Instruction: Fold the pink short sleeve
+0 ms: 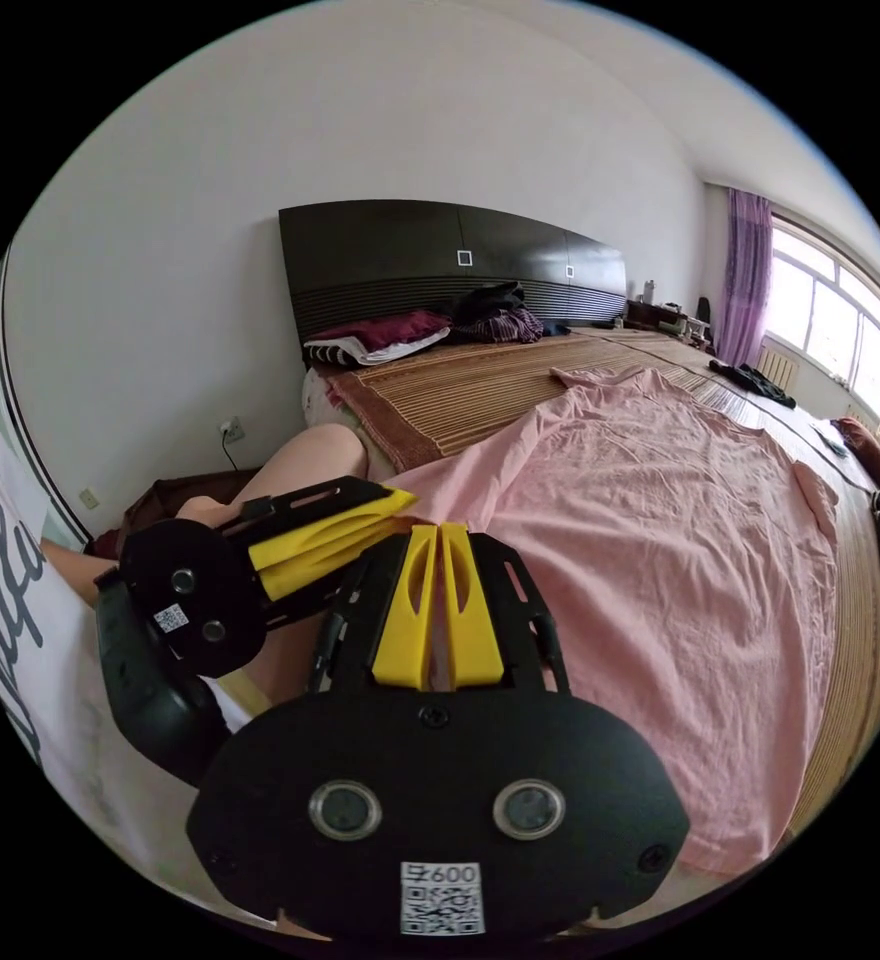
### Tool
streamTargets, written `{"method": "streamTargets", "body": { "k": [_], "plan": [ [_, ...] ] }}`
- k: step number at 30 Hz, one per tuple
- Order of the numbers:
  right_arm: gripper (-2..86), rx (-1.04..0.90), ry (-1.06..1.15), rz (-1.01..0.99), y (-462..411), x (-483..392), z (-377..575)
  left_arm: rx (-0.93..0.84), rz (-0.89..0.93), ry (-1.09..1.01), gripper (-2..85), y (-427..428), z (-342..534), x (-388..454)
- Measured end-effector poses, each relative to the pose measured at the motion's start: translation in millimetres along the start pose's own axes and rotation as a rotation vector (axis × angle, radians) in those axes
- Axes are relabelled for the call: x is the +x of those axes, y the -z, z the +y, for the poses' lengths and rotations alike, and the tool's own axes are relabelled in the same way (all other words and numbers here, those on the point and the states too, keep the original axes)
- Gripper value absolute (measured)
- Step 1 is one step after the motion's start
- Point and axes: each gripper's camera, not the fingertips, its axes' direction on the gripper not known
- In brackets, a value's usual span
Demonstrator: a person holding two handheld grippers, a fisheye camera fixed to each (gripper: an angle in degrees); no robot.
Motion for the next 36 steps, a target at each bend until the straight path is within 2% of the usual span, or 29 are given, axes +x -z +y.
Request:
{"method": "streamTargets", "body": {
  "k": [11,18,25,28,33,36],
  "plan": [
    [-0.8,-0.006,0.018,0.005,-6,-2,19,-0.005,-0.014,-0.001,1.0,10,-21,-19],
    [1.6,0.016,0.152,0.076,-19,-35,24,-0.008,0.035,0.111,0.8,27,-28,-87],
    [1.0,0.057,0.241,0.308,-61,-78,9,-0.003,0.032,0.187,0.7,45,-43,-150],
    [-0.4,0.016,0.262,0.45,-79,-78,12,-0.008,0.026,0.252,0.7,50,-47,-181],
    [-0.8,-0.024,0.302,0.575,-83,-60,37,-0.018,0.103,0.357,0.7,49,-48,-232],
    [-0.8,-0.082,0.341,0.684,-85,-50,53,-0.038,0.057,0.369,0.7,49,-53,-250]
  ]
}}
